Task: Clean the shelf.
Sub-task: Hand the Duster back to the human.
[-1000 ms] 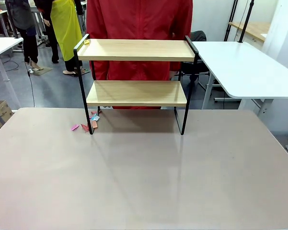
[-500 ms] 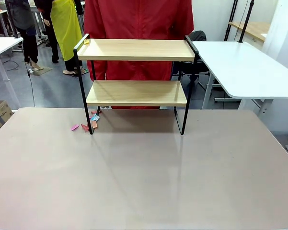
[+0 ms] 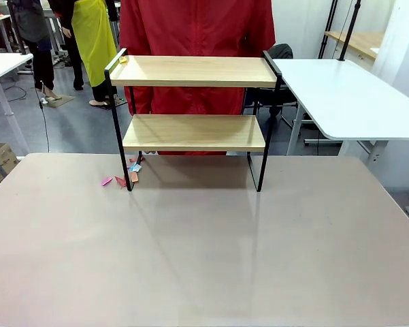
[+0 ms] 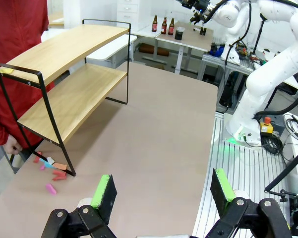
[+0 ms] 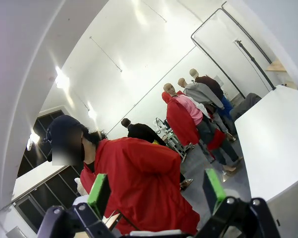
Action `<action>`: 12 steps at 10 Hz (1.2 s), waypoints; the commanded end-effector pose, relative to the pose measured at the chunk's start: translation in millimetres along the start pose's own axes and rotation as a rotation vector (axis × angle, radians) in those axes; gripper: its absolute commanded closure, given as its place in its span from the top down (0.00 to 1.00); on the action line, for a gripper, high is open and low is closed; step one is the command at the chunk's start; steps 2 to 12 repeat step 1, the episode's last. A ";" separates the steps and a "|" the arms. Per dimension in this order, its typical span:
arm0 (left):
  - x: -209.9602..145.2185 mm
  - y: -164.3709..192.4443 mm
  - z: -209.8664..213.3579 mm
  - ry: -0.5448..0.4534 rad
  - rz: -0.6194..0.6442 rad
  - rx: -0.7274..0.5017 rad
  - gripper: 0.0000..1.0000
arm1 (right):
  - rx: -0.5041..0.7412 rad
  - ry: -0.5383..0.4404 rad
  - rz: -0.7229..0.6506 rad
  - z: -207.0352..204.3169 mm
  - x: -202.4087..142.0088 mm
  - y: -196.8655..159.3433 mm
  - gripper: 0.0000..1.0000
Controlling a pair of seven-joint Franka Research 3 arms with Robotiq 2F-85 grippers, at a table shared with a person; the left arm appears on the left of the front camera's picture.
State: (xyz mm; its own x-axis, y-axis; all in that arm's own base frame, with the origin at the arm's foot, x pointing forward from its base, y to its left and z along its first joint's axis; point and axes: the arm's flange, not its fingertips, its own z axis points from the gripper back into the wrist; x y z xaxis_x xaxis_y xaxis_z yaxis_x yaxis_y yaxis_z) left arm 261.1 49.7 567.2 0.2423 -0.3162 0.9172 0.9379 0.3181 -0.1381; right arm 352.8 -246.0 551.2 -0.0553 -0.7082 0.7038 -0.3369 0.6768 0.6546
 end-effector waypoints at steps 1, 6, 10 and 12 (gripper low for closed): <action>2.6 0.9 -2.2 -0.023 -0.016 -0.004 1.00 | -0.012 0.001 0.027 1.2 -1.7 1.2 1.00; 2.6 0.9 -2.2 -0.023 -0.016 -0.004 1.00 | -0.012 0.001 0.027 1.2 -1.7 1.2 1.00; 2.6 0.9 -2.2 -0.023 -0.016 -0.004 1.00 | -0.012 0.001 0.027 1.2 -1.7 1.2 1.00; 2.6 0.9 -2.2 -0.023 -0.016 -0.004 1.00 | -0.012 0.001 0.027 1.2 -1.7 1.2 1.00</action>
